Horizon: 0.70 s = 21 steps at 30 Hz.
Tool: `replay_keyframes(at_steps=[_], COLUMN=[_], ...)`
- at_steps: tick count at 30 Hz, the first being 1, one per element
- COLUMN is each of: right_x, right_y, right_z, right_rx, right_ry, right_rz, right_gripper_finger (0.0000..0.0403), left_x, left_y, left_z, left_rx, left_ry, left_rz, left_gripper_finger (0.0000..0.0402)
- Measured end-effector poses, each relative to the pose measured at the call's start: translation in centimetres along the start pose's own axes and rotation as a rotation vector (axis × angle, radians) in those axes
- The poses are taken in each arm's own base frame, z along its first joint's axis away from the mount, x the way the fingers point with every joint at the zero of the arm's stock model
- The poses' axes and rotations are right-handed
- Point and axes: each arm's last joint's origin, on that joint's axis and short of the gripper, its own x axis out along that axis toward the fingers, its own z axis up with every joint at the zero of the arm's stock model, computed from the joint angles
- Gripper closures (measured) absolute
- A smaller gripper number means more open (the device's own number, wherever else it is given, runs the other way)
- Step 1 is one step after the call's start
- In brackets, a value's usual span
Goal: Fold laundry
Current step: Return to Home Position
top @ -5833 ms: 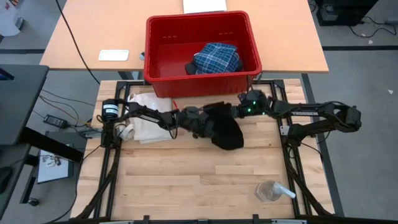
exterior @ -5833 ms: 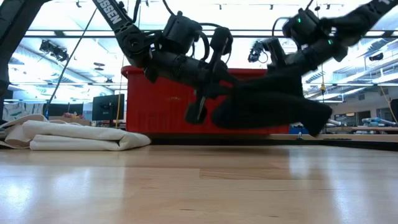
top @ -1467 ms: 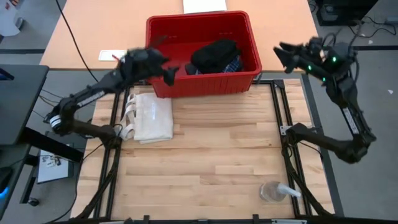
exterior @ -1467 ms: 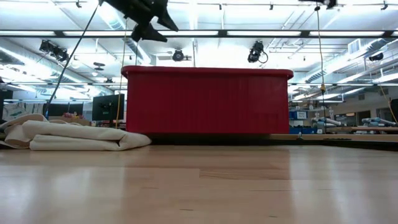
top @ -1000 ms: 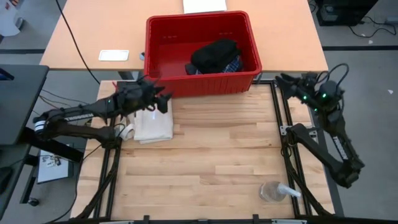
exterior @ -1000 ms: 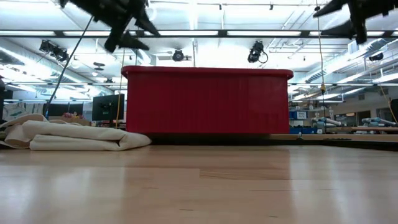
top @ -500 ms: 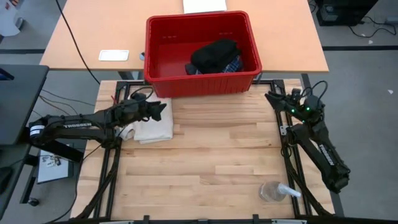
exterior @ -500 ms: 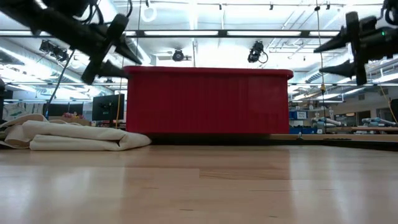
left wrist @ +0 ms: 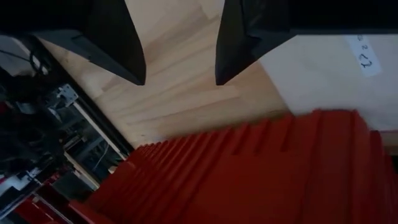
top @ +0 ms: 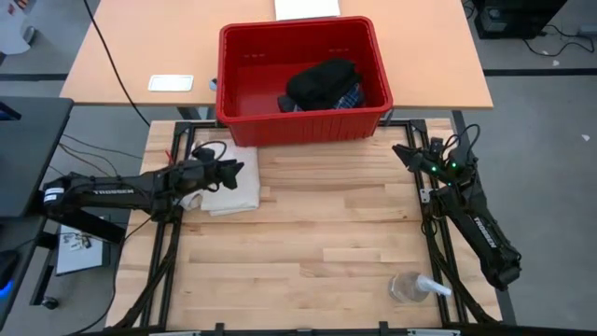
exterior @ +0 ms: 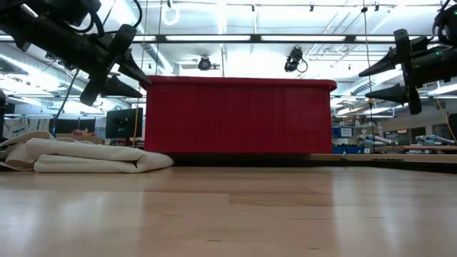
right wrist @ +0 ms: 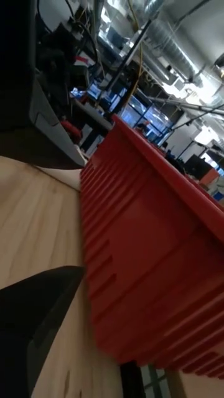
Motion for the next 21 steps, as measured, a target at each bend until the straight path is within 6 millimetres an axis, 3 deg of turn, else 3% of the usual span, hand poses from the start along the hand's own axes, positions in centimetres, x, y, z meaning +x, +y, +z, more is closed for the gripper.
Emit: replay_keyframes(at_steps=[15, 21], right_x=[0.0, 0.0], right_y=[-0.31, -0.28], right_z=[0.16, 0.15], right_rx=[0.07, 0.056], right_ry=[-0.077, -0.068], right_rz=[-0.087, -0.078], right_gripper_finger=[0.0131, 0.0131], left_x=[-0.34, -0.42], left_y=[-0.43, -0.99], left_z=[-0.7, -0.46], left_rx=[0.113, 0.004], left_ry=[0.025, 0.012], left_rz=[-0.016, -0.077], left_gripper_finger=[0.0264, 0.0267])
